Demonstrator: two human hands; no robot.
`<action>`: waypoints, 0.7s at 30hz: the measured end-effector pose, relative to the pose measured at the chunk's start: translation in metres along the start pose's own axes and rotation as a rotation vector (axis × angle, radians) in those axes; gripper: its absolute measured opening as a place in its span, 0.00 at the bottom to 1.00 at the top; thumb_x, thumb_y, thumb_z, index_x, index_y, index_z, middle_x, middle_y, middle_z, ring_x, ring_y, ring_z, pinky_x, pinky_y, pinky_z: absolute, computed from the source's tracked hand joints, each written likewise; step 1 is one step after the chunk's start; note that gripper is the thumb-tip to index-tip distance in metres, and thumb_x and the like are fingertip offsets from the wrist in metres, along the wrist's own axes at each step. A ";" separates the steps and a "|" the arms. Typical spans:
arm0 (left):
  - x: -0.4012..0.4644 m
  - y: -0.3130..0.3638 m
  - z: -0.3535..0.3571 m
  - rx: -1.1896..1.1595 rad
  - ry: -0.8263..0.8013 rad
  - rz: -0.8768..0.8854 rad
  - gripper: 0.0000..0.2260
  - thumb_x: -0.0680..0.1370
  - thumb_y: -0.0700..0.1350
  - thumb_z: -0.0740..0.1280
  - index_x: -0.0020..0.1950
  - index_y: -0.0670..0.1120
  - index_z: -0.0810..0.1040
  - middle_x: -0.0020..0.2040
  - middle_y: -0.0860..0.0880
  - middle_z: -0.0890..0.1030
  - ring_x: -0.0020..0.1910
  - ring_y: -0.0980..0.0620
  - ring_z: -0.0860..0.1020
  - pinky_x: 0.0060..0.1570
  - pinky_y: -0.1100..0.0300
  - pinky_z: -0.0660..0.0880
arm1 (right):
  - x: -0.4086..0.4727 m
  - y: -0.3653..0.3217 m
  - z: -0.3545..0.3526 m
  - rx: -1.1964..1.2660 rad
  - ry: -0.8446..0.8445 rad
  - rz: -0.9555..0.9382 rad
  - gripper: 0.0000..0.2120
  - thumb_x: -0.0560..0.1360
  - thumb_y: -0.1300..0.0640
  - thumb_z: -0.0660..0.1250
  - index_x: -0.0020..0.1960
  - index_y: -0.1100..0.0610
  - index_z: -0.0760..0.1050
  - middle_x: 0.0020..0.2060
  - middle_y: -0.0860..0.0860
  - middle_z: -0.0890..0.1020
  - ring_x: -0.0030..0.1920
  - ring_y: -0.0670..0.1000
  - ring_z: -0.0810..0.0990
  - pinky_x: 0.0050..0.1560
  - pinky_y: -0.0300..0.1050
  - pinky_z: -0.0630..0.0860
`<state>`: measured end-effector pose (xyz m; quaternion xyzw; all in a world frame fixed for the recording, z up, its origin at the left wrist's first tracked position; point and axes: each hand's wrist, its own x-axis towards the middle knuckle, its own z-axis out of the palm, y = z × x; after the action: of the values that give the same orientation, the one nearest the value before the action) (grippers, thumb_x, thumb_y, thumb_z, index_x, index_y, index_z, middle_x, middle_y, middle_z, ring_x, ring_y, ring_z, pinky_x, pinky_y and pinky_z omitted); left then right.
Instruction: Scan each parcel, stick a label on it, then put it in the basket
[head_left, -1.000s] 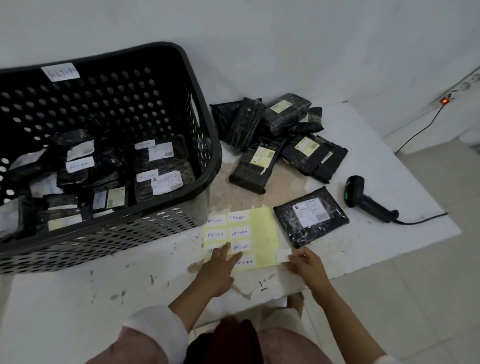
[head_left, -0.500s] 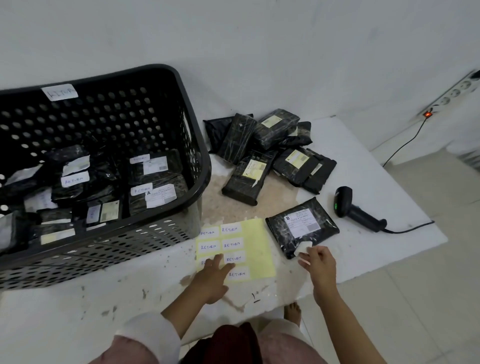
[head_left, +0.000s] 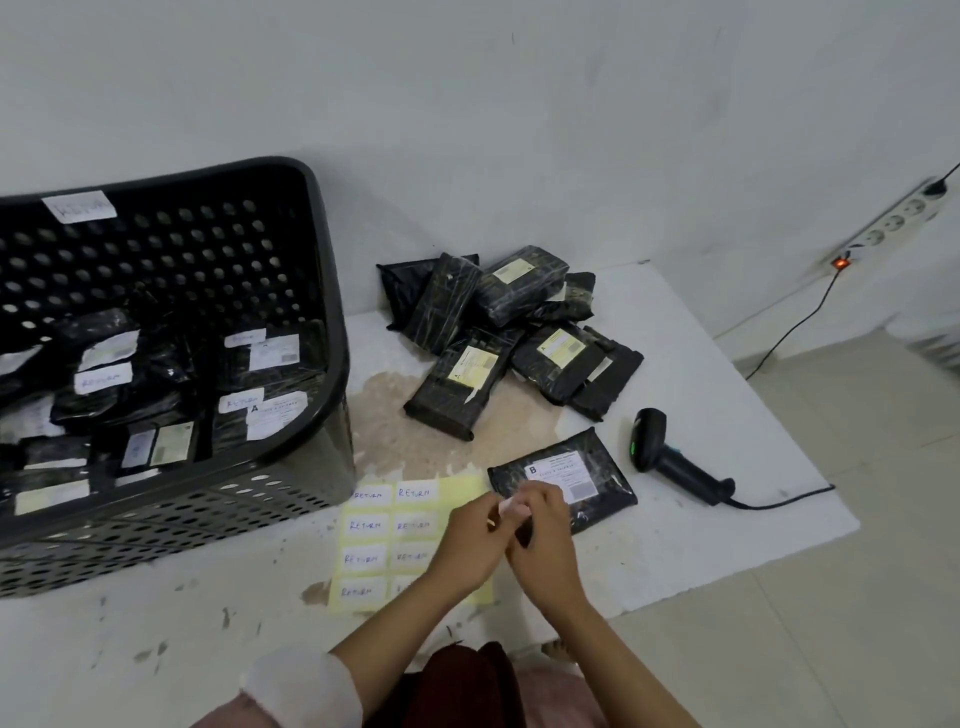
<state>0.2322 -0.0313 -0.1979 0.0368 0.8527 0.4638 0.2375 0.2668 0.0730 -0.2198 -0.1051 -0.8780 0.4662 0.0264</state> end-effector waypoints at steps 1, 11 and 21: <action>0.003 0.006 0.007 0.004 0.051 0.007 0.12 0.79 0.49 0.64 0.37 0.47 0.70 0.32 0.52 0.74 0.31 0.56 0.71 0.31 0.70 0.67 | 0.004 0.002 -0.005 -0.022 0.001 -0.015 0.08 0.73 0.65 0.67 0.52 0.60 0.75 0.61 0.49 0.68 0.61 0.45 0.67 0.58 0.36 0.66; 0.047 0.024 0.031 -0.213 0.175 -0.170 0.09 0.81 0.38 0.60 0.46 0.36 0.76 0.40 0.42 0.80 0.39 0.47 0.82 0.44 0.51 0.82 | 0.054 0.034 -0.071 0.162 -0.109 0.021 0.08 0.75 0.63 0.68 0.47 0.51 0.71 0.45 0.47 0.78 0.45 0.41 0.77 0.42 0.35 0.74; 0.072 0.037 0.067 -0.365 0.273 -0.250 0.04 0.77 0.34 0.67 0.50 0.40 0.76 0.35 0.45 0.78 0.31 0.52 0.79 0.32 0.64 0.79 | 0.101 0.068 -0.096 0.084 -0.196 0.146 0.15 0.69 0.73 0.64 0.49 0.57 0.68 0.39 0.52 0.77 0.37 0.49 0.75 0.37 0.40 0.75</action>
<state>0.1919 0.0617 -0.2251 -0.1752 0.7771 0.5776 0.1784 0.1932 0.2091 -0.2264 -0.1213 -0.8461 0.5113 -0.0893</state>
